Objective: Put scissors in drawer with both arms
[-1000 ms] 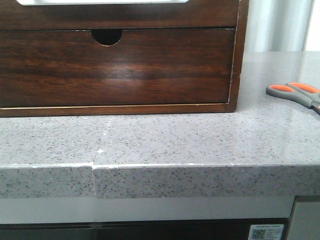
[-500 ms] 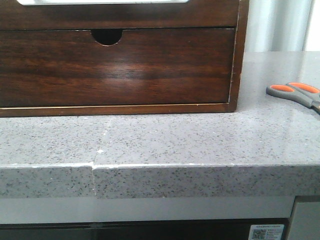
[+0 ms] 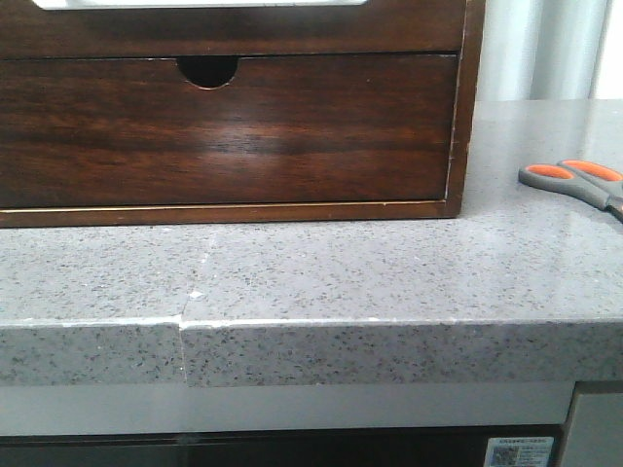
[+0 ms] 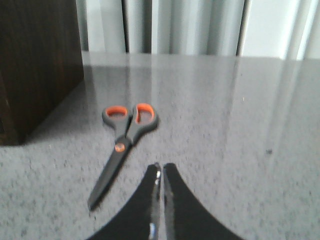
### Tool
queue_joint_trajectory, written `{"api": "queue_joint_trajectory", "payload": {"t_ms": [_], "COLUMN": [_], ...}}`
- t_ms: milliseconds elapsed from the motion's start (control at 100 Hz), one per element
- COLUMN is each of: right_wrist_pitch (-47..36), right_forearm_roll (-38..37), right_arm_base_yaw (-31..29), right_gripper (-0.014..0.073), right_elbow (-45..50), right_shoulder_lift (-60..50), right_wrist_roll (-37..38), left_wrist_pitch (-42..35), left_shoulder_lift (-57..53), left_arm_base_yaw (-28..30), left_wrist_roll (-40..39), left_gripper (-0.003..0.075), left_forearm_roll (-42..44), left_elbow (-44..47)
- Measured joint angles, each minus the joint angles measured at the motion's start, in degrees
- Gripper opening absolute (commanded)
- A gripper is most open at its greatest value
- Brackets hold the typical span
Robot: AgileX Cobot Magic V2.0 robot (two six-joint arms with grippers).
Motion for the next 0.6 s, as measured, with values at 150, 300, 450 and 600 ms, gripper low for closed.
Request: {"api": "queue_joint_trajectory", "payload": {"t_ms": [150,300,450,600], "right_wrist_pitch": [-7.66,-9.94,-6.86,0.81], "right_forearm_roll": [0.0,0.0,0.0,0.0], "right_arm_base_yaw": [0.0,0.0,0.0,0.0], "right_gripper": [-0.0041,-0.0041,-0.0041,-0.0041], "right_elbow": [0.0,0.0,-1.13,-5.54], "right_shoulder_lift": [0.0,0.0,0.0,0.76], "right_wrist_roll": [0.0,0.0,0.0,0.0], "left_wrist_pitch": [-6.68,-13.39,-15.86,-11.61], "left_shoulder_lift": [0.0,0.0,0.0,0.17], "left_arm_base_yaw": [0.0,0.0,0.0,0.0], "left_wrist_roll": [0.0,0.0,0.0,0.0], "left_gripper": [-0.0022,-0.0022,-0.0022,-0.0022], "left_forearm_roll": [0.0,0.0,0.0,0.09], "left_elbow": [0.0,0.0,-0.45,-4.85]}}
